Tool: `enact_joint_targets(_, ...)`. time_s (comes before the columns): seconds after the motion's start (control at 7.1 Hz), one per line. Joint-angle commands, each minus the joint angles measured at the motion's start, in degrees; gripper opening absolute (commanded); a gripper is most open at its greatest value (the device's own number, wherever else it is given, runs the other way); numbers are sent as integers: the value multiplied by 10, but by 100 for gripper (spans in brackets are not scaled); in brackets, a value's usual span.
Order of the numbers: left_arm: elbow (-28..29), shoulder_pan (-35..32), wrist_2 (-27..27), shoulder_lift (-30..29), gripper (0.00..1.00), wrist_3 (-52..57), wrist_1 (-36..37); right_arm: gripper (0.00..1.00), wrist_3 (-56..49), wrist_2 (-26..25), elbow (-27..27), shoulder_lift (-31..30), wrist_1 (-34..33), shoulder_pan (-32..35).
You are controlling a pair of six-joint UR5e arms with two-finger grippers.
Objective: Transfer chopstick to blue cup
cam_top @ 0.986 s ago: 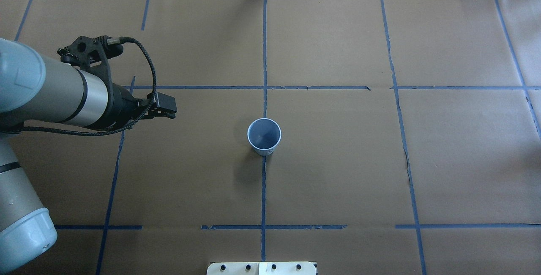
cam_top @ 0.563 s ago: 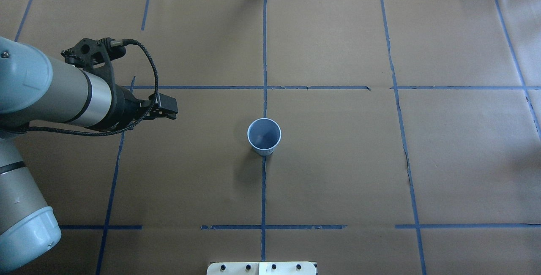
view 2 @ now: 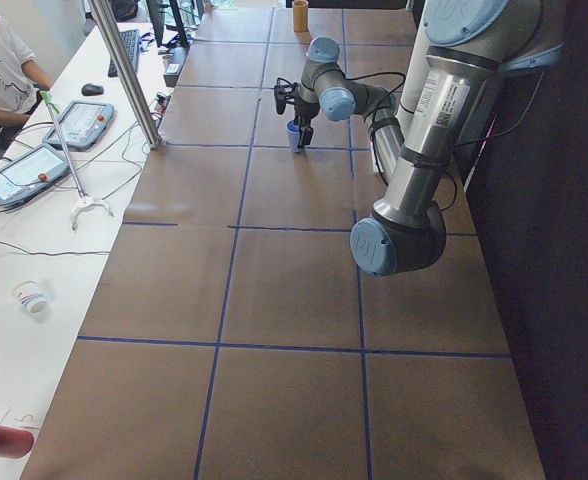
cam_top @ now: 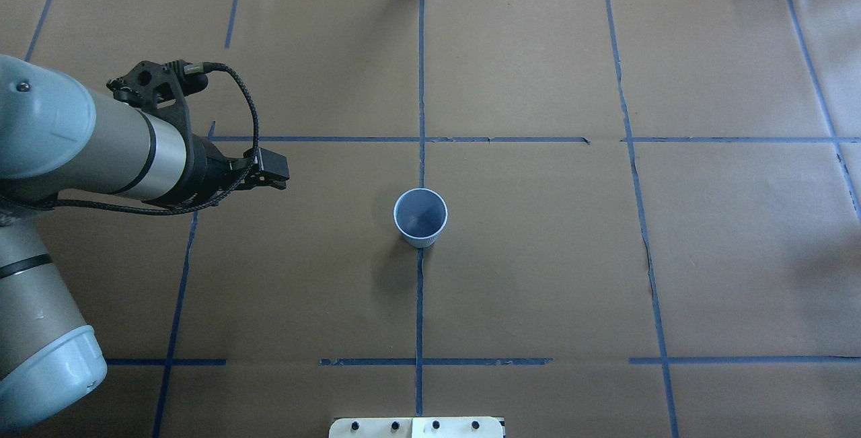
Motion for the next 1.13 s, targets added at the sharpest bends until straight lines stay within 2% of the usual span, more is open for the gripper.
enact_joint_targets(0.0, 0, 0, 0, 0, 100, 0, 0, 0, 119, 87, 8, 47, -23, -67)
enact_joint_targets(0.14, -2, 0, 0, 0, 100, 0, 0, 0, 209, 131, 8, 79, -22, -110)
enact_joint_targets(0.42, -3, -1, 0, 2, 100, 1, -1, 0, 383, 190, 7, 165, -20, -187)
enact_joint_targets(0.7, -2, -3, 0, 6, 100, 6, -1, 1, 628, 251, 4, 275, -16, -278)
enact_joint_targets(0.85, 0, -4, 1, 7, 100, 8, -1, 1, 747, 252, 1, 330, -4, -348)
enact_joint_targets(0.99, 0, -7, 2, 7, 100, 9, -1, 0, 858, 249, -9, 368, 51, -412)
